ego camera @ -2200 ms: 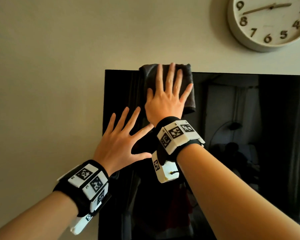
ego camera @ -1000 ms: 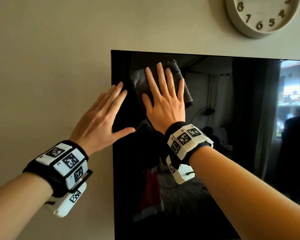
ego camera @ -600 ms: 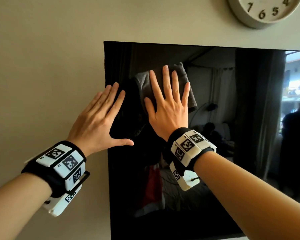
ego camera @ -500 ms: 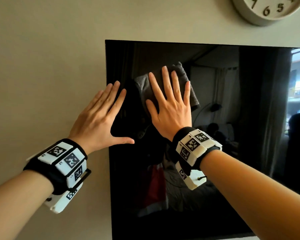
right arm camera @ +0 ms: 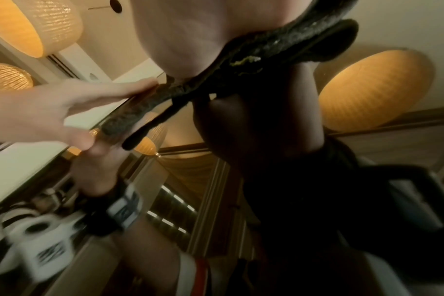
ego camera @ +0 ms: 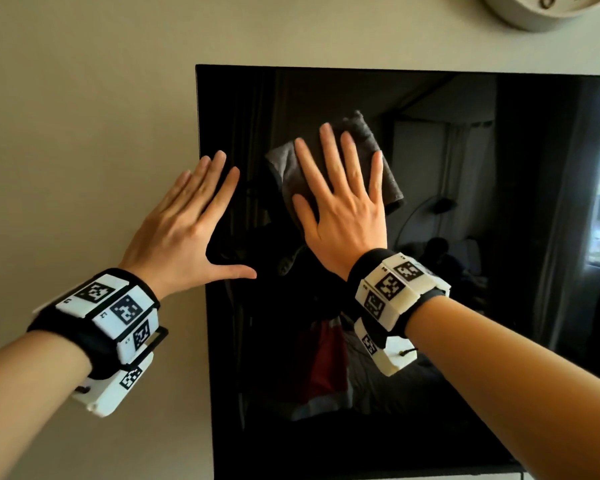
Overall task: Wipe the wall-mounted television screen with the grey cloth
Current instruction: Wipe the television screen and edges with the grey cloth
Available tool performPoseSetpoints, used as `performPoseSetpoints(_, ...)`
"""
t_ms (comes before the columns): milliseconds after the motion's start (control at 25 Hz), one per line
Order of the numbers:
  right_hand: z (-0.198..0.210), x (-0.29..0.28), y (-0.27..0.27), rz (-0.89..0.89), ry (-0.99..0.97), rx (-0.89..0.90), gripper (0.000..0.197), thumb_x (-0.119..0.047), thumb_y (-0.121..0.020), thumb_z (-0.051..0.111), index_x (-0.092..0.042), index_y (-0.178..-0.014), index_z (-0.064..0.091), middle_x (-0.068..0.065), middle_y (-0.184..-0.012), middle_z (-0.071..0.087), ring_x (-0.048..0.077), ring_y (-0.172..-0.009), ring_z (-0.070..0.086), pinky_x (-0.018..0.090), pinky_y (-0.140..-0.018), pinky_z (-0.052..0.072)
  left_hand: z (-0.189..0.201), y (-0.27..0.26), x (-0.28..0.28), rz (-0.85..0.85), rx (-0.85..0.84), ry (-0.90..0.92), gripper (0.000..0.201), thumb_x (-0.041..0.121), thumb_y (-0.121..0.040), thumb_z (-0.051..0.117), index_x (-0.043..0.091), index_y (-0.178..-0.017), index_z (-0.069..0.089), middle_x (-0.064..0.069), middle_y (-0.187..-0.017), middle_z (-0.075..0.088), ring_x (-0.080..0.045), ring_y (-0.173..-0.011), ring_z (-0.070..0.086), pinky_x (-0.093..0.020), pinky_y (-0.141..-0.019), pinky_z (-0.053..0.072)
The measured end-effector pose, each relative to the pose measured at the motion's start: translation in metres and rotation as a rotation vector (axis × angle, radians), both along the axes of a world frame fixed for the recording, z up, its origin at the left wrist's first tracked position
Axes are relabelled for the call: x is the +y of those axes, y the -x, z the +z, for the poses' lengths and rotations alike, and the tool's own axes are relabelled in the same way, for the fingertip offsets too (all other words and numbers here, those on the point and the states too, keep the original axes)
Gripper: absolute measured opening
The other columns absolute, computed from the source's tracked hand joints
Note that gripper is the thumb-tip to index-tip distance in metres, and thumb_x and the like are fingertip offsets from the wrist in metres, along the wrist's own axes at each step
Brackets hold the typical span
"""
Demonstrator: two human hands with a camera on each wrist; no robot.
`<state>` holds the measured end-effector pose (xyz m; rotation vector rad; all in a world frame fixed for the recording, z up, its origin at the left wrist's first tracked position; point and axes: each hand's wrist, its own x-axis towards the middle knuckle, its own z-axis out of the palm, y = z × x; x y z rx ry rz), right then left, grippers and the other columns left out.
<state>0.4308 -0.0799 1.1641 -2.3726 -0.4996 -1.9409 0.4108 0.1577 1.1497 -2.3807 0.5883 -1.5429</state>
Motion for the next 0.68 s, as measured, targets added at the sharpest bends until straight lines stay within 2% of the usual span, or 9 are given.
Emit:
performPoseSetpoints(80,-0.022,0.003,0.002,-0.01,0.107,0.028,0.062,-0.044,-0.097,0.04,-0.029,-0.153,0.016,0.003,-0.161,0.009,0.024,-0.148,0.005,0.053,-0.118,0.001,0.0,0.001,-0.001,-0.005,0.014,0.013,0.126,0.088,-0.071,0.044,0.003,-0.157,0.012,-0.021,-0.166,0.006,-0.031,-0.154,0.009,-0.046,-0.125,0.016)
performPoseSetpoints(160,-0.027,-0.004,0.002,-0.013,0.185,0.038,0.061,-0.045,-0.098,0.038,-0.031,-0.153,0.015,0.002,-0.161,0.009,0.023,-0.148,0.004,0.052,-0.119,0.002,-0.002,0.004,-0.005,-0.009,0.018,0.023,0.126,0.088,-0.071,0.043,0.002,-0.157,0.011,-0.021,-0.166,0.007,-0.031,-0.155,0.008,-0.046,-0.126,0.015)
performPoseSetpoints(360,-0.01,-0.016,0.0,-0.013,-0.042,0.028,0.062,-0.045,-0.097,0.037,-0.03,-0.153,0.016,0.004,-0.161,0.009,0.024,-0.148,0.004,0.052,-0.119,0.001,-0.015,0.013,-0.044,-0.036,0.052,0.012,0.134,0.093,-0.066,0.044,0.001,-0.157,0.008,-0.019,-0.166,0.006,-0.029,-0.155,0.005,-0.045,-0.126,0.013)
performPoseSetpoints(480,-0.027,-0.021,0.003,-0.02,0.028,0.046,0.062,-0.046,-0.097,0.039,-0.029,-0.153,0.016,0.005,-0.161,0.009,0.025,-0.148,0.004,0.053,-0.118,0.001,-0.029,0.009,-0.07,-0.042,0.102,0.042,0.142,0.096,-0.058,0.047,0.002,-0.157,0.005,-0.021,-0.165,0.009,-0.033,-0.154,0.006,-0.047,-0.125,0.012)
performPoseSetpoints(560,-0.022,-0.041,0.001,-0.042,0.075,0.021,0.062,-0.046,-0.097,0.04,-0.03,-0.152,0.019,0.004,-0.161,0.012,0.024,-0.148,0.008,0.052,-0.119,0.003,-0.036,0.006,-0.079,-0.028,0.119,0.066,0.146,0.093,-0.054,0.054,0.005,-0.157,0.001,-0.021,-0.165,0.007,-0.035,-0.153,0.005,-0.05,-0.124,0.012)
performPoseSetpoints(680,-0.006,-0.07,-0.003,-0.064,-0.12,0.023,0.063,-0.046,-0.096,0.039,-0.031,-0.153,0.014,0.005,-0.161,0.009,0.026,-0.148,0.006,0.054,-0.118,0.002,-0.038,0.003,-0.079,0.032,0.087,0.04,0.143,0.09,-0.055,0.055,0.006,-0.158,0.004,-0.02,-0.166,0.005,-0.037,-0.153,0.004,-0.053,-0.124,0.013)
